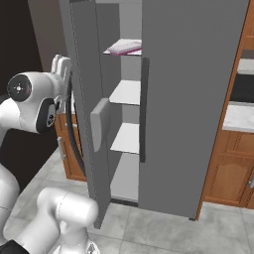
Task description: The ice cube tray has been filled with water. Take the tray and place it in the freezer to make ice. Close the freezer door after placing the tray.
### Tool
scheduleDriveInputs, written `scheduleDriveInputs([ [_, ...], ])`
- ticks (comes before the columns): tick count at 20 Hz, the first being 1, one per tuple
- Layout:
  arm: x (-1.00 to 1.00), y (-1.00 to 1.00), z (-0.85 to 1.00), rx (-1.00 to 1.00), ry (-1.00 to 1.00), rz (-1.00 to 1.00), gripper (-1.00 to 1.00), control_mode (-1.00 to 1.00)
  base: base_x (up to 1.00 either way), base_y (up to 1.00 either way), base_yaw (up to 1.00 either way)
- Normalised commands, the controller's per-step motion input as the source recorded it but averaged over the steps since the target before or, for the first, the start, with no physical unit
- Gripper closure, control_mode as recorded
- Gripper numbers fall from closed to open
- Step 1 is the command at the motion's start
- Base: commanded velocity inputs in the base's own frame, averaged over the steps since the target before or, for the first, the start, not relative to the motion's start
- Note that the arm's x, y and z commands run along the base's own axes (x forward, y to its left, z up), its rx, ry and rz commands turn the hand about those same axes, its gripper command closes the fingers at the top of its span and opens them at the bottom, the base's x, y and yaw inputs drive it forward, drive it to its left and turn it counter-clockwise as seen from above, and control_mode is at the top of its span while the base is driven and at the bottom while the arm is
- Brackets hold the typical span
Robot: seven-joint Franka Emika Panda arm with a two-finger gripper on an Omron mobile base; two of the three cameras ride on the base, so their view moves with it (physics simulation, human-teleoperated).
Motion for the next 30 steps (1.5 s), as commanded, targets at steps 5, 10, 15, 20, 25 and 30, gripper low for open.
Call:
scheduleDriveInputs([
  [5,-0.11,0.43,-0.21,-0.03,0.07,0.0,-1.0,-1.0,0.0,0.0,0.0],
  [10,-0.02,0.54,-0.2,-0.11,0.03,0.0,-1.0,-1.0,0.0,0.0,0.0],
  [15,0.0,0.48,-0.13,-0.17,0.0,0.03,-1.0,-1.0,0.0,0.0,0.0],
  [20,0.0,0.29,-0.27,-0.24,0.0,0.09,-1.0,-1.0,0.0,0.0,0.0],
  [25,0.0,0.04,-0.36,-0.29,0.03,0.12,-1.0,-1.0,0.0,0.0,0.0],
  [30,0.02,0.0,-0.38,-0.34,0.13,0.12,-1.0,-1.0,0.0,0.0,0.0],
])
